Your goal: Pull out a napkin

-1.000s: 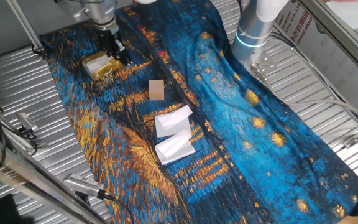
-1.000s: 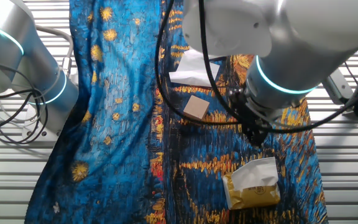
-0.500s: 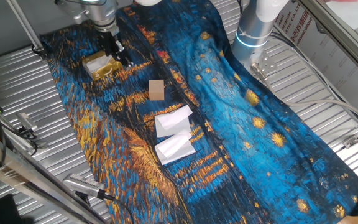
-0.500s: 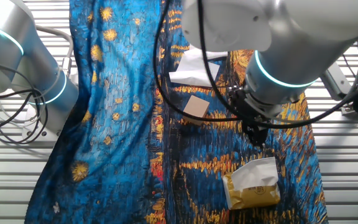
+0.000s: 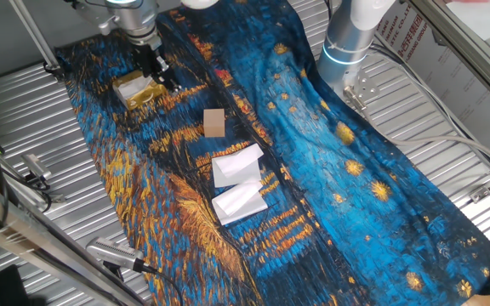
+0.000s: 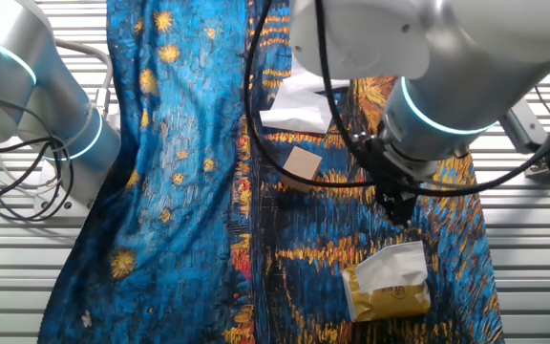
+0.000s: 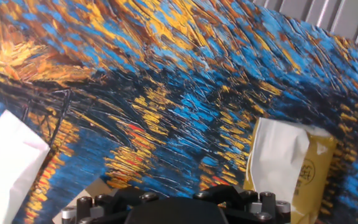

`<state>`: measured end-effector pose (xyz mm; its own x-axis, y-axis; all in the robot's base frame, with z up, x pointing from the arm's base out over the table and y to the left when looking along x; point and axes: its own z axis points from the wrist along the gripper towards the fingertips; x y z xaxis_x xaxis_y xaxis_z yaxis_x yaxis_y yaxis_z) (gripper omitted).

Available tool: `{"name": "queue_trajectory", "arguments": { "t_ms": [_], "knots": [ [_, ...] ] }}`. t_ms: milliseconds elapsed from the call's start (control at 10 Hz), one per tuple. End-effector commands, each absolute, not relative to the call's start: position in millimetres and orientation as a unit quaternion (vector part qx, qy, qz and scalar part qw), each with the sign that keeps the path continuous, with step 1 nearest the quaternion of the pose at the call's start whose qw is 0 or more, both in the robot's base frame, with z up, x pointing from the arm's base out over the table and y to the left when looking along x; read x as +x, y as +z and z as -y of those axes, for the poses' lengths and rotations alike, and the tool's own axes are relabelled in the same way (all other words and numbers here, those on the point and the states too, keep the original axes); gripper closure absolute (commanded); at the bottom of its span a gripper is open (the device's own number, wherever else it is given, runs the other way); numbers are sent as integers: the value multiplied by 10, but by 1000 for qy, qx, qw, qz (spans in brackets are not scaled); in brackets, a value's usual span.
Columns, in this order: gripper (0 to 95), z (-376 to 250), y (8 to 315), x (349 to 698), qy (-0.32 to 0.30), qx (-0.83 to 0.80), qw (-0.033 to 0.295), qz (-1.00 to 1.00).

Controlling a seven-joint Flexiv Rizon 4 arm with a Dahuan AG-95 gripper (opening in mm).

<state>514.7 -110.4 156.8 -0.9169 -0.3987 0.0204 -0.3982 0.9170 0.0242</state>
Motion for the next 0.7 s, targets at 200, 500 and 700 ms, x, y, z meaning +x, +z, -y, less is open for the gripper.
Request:
{"name": "queue_trajectory", "arguments": {
  "t_ms": [200, 500, 700],
  "knots": [
    [0, 1104, 1562, 5133, -19, 260, 9, 965],
    [0, 1104, 1562, 5133, -23, 239, 10, 971],
    [0, 1104, 1562, 5133, -66, 188, 10, 980]
  ]
}}
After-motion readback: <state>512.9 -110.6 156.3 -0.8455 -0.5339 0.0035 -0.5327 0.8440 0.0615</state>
